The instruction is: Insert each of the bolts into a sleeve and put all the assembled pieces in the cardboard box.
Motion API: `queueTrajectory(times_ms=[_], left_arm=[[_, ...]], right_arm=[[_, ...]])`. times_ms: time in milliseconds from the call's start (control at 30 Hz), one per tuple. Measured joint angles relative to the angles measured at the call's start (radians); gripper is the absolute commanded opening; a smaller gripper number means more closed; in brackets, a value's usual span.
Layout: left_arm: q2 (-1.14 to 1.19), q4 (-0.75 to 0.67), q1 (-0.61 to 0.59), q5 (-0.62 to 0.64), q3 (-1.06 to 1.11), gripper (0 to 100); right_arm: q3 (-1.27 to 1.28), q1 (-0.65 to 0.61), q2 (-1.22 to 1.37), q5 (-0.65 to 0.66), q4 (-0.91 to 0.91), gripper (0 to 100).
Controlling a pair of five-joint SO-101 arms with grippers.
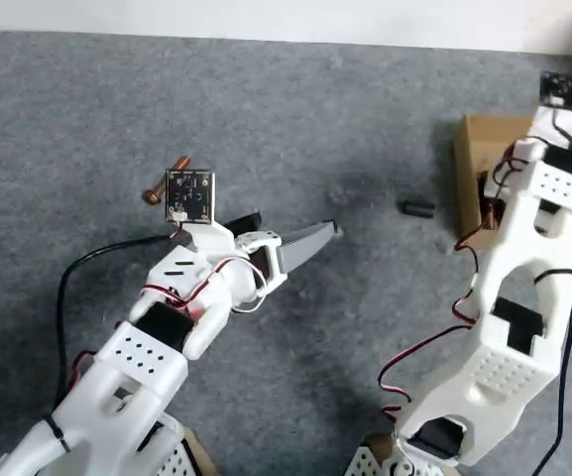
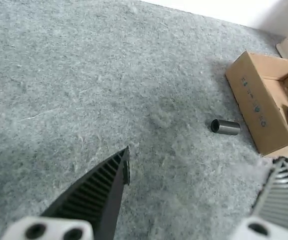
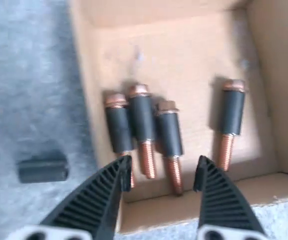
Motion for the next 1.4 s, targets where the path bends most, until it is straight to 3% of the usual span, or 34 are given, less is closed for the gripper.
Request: queueTrajectory(times_ms=[167, 300, 733, 933, 1100, 1400], left_arm=[[0.0, 0.0, 0.0, -0.005, 0.0, 40], [0.0, 0.0, 0.0, -0.005, 0.0, 40], [0.0, -0.035, -0.063, -0.005, 0.0, 40], [0.0, -0.043, -0.11, -0.005, 0.0, 40], [0.0, -0.071, -0.19, -0.005, 0.0, 40], [0.146, -0.157, -0.267, -0.005, -0.041, 40]], right_arm=[[0.0, -0.035, -0.044, 0.023, 0.087, 18.9], [0.0, -0.08, -0.077, 0.219, 0.181, 18.9], [0.0, -0.135, -0.08, 0.743, 0.226, 18.9], [0.0, -0.181, -0.08, 1.025, 0.371, 19.0], [-0.009, -0.213, -0.026, 1.123, 0.453, 19.0], [-0.152, -0.218, 0.242, 1.14, 0.468, 19.1]])
